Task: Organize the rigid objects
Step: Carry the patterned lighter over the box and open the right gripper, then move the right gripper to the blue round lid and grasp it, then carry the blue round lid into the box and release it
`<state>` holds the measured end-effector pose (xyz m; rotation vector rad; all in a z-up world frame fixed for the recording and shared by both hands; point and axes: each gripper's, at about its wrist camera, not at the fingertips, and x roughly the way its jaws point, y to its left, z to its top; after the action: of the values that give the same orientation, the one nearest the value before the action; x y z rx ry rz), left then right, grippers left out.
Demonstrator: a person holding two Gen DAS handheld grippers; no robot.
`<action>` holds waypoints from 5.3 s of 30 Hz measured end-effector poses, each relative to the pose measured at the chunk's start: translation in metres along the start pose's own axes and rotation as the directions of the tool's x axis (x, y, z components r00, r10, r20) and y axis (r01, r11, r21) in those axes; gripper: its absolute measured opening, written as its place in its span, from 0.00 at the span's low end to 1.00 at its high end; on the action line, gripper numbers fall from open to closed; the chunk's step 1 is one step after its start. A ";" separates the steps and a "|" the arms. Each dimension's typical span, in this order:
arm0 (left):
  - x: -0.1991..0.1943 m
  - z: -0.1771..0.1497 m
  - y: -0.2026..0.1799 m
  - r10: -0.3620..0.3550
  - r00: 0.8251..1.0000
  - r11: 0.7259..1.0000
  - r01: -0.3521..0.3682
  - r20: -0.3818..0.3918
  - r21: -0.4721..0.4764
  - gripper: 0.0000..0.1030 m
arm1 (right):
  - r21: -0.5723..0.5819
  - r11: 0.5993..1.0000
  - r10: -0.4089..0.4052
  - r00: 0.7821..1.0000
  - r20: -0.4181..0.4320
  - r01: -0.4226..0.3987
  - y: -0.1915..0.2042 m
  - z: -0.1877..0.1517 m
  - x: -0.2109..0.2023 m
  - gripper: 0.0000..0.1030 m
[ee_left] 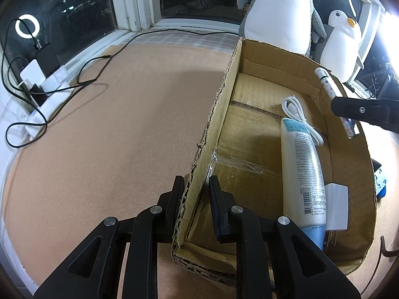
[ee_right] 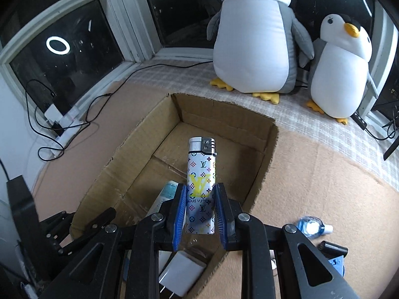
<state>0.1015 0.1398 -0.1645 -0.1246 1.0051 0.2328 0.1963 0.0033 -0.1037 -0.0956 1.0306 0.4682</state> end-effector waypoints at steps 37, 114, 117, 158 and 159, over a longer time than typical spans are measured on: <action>0.001 0.000 0.001 -0.001 1.000 1.000 0.001 -0.001 0.000 0.18 | 0.001 1.000 -0.012 0.998 0.069 0.012 -0.043 -0.020 -0.047 0.58; 0.000 0.000 0.006 0.004 1.000 1.000 -0.004 -0.006 0.002 0.18 | 0.122 0.968 -0.213 0.975 -0.054 0.219 -0.173 -0.143 -0.049 0.45; 0.000 0.001 0.006 0.004 1.000 1.000 -0.004 -0.006 0.002 0.18 | 0.134 0.968 -0.210 0.977 -0.032 0.213 -0.170 -0.141 -0.057 0.45; 0.002 0.001 0.005 -0.028 1.000 0.999 0.028 0.000 -0.025 0.18 | -0.166 0.977 0.139 0.990 0.028 -0.133 0.044 -0.011 -0.016 0.45; 0.002 0.001 0.005 -0.028 1.000 0.999 0.028 0.001 -0.025 0.18 | -0.163 0.977 0.142 0.990 0.025 -0.137 0.045 -0.011 -0.014 0.45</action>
<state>0.1023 0.1450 -0.1654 -0.1613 0.9998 0.2201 0.1632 0.0357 -0.0911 -0.1592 0.9665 0.6792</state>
